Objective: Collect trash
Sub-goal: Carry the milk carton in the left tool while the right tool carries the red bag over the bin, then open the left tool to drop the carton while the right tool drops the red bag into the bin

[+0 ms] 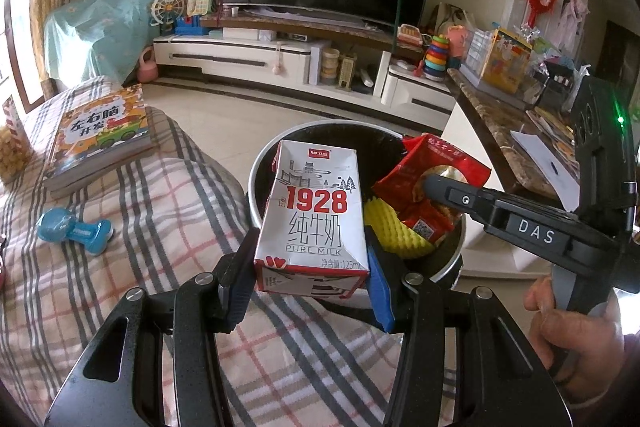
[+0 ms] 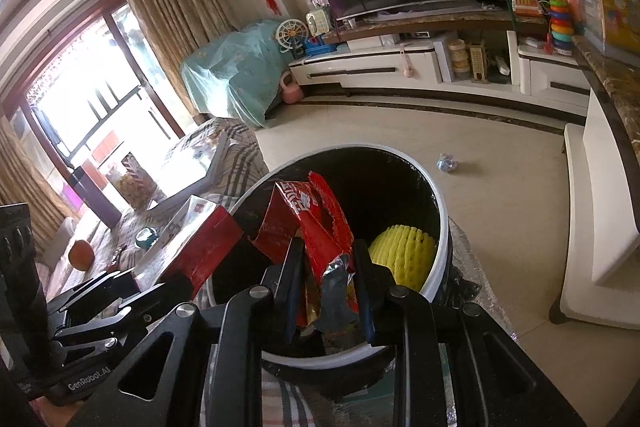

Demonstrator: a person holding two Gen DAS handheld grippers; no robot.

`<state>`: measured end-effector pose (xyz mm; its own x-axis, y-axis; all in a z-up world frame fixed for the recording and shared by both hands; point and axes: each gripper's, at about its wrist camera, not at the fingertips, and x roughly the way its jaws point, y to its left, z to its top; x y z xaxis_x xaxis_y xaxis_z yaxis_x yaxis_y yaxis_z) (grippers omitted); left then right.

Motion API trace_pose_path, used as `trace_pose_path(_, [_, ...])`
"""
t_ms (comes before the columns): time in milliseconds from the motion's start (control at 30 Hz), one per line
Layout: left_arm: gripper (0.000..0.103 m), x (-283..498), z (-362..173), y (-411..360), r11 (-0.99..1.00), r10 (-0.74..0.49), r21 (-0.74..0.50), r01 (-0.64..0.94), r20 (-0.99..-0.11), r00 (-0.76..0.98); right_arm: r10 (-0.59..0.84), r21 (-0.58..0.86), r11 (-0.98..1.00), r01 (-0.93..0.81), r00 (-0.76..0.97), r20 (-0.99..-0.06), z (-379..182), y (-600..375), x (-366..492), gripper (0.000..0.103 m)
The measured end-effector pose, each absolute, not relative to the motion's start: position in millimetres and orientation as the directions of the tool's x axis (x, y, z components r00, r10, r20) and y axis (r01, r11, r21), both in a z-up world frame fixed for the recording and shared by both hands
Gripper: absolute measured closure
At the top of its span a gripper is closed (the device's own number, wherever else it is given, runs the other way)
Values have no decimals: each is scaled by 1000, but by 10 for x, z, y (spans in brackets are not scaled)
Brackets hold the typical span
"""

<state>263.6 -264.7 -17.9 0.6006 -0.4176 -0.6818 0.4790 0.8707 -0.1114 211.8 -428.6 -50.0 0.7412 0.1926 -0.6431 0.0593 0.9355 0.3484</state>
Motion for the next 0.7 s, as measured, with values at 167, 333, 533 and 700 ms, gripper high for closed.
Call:
trace_pose_path(167, [55,2675,-197,-2676,870,-418,-114,479,-686,596,187,336,940,61,730,-657,-516,-4267,2176,79])
trace_pose_path(333, [55,2721,-216,-2710,868,-418,-113,483,-690,590,180,327,943,66,725,-665,-524,-4249,2234,79])
trace_pose_path(533, [55,2763,-233,-2760,866,-416,-107,489,-696,585,172,314,947,71,714,-679,-561,-4264,2300,79])
trace_pose_path(700, [55,2795,-249,-2776,865,-416,-108,490,-703,578,170,311,948,74,706,-687,-585,-4275,2341,79])
